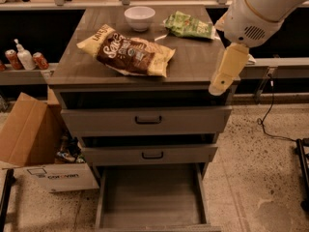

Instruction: Place brown chip bag into bottom drawer

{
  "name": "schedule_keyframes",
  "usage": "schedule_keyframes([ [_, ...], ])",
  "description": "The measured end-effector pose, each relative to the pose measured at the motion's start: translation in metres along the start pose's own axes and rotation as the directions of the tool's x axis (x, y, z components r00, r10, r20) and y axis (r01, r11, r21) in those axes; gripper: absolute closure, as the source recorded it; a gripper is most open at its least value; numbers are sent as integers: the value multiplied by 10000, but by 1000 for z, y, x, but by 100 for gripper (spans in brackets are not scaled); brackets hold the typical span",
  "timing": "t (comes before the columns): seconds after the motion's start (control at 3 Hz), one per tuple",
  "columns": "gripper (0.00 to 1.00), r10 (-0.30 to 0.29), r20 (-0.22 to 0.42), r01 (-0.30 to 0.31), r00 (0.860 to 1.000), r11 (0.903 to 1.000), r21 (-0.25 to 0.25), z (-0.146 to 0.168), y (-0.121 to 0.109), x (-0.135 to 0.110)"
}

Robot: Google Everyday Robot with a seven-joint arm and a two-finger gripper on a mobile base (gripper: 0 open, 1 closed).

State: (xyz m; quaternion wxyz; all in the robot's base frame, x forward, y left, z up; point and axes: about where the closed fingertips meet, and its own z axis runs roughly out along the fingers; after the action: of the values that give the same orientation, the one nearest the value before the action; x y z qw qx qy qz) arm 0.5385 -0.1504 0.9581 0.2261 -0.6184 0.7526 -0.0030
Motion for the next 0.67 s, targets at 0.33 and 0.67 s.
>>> schedule_keyframes([
  [0.33,0,-94,706,85,9975,9999,120,20,-15,-12],
  [0.67,0,-406,1458,382,9885,9991,194,49,-51,-41],
])
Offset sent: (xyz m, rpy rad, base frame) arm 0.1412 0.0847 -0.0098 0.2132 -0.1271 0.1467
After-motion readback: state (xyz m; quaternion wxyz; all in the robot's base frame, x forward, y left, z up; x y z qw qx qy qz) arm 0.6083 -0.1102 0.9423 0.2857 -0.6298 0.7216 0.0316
